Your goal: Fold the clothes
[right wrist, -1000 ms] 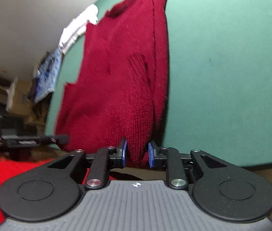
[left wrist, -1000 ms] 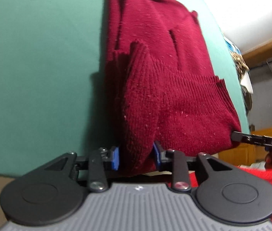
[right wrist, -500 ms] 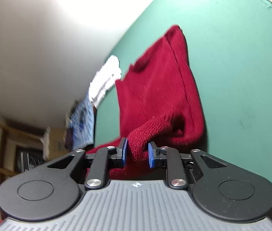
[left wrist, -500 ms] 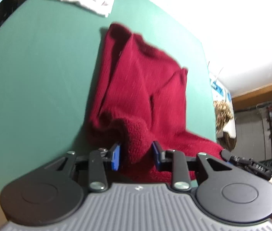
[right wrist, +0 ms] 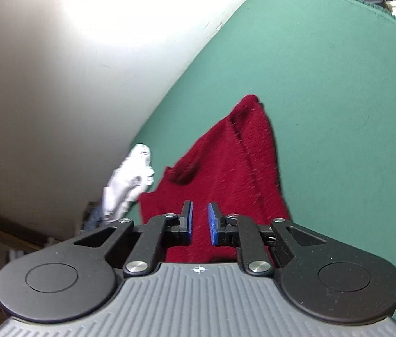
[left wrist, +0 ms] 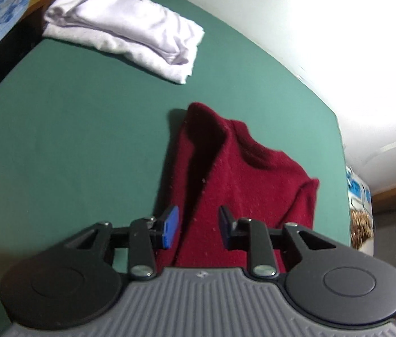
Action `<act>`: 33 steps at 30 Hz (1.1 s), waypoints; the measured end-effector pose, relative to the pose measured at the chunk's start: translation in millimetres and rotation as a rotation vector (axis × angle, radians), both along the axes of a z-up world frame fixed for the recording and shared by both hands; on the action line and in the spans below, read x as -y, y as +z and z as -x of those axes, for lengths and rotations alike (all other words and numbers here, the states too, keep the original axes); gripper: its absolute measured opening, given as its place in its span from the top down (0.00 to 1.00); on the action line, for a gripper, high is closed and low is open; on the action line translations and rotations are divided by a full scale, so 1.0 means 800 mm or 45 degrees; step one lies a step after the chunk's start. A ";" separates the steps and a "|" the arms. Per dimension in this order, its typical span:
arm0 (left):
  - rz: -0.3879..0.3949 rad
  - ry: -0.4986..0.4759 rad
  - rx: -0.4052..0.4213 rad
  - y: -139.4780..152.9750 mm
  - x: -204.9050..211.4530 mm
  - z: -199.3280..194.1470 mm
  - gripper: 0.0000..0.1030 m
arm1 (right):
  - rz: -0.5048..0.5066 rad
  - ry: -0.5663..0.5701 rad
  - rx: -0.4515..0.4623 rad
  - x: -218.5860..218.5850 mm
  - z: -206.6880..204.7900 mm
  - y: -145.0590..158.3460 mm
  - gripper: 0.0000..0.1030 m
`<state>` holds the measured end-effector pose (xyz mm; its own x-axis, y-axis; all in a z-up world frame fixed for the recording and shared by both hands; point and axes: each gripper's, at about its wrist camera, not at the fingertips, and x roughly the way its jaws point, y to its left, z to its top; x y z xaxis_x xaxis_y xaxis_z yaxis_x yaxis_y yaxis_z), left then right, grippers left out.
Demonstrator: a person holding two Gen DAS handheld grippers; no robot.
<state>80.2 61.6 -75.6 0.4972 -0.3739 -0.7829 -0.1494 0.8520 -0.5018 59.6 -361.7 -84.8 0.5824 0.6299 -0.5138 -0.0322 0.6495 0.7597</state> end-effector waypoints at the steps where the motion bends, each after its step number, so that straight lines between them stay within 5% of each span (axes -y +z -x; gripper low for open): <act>1: -0.011 -0.047 0.031 0.005 -0.001 0.011 0.73 | 0.030 0.028 0.016 0.004 0.004 0.004 0.84; 2: -0.058 -0.098 0.074 0.011 -0.003 0.026 0.71 | 0.060 0.056 0.032 0.008 0.008 0.007 0.80; 4: -0.148 -0.219 0.127 0.017 -0.008 0.062 0.49 | 0.119 0.111 0.065 0.017 0.016 0.015 0.74; 6: -0.174 -0.361 0.104 0.019 -0.005 0.103 0.46 | 0.138 0.240 0.075 0.038 0.044 0.025 0.58; 9: -0.134 -0.537 0.007 0.010 -0.003 0.150 0.35 | 0.169 0.419 0.033 0.048 0.087 0.030 0.58; 11: -0.192 -0.606 -0.018 -0.001 0.008 0.168 0.28 | 0.195 0.483 -0.009 0.041 0.104 0.023 0.54; 15: -0.204 -0.586 -0.180 -0.045 0.015 0.170 0.24 | 0.259 0.543 -0.154 0.005 0.116 -0.015 0.50; 18: -0.164 -0.594 -0.228 -0.061 0.019 0.184 0.22 | 0.201 0.480 -0.264 0.004 0.131 -0.042 0.49; 23: -0.119 -0.640 -0.246 -0.072 0.027 0.197 0.03 | 0.087 0.393 -0.387 0.006 0.160 -0.065 0.47; 25: -0.138 -0.652 -0.227 -0.071 0.032 0.196 0.05 | 0.067 0.387 -0.427 0.003 0.166 -0.071 0.46; 27: -0.158 -0.664 -0.200 -0.068 0.035 0.196 0.21 | 0.031 0.366 -0.462 0.004 0.170 -0.077 0.46; 29: -0.115 -0.644 -0.201 -0.071 0.034 0.196 0.57 | -0.009 0.326 -0.473 0.007 0.174 -0.084 0.57; 33: -0.029 -0.604 -0.202 -0.075 0.032 0.196 0.64 | -0.085 0.250 -0.467 0.016 0.179 -0.087 0.74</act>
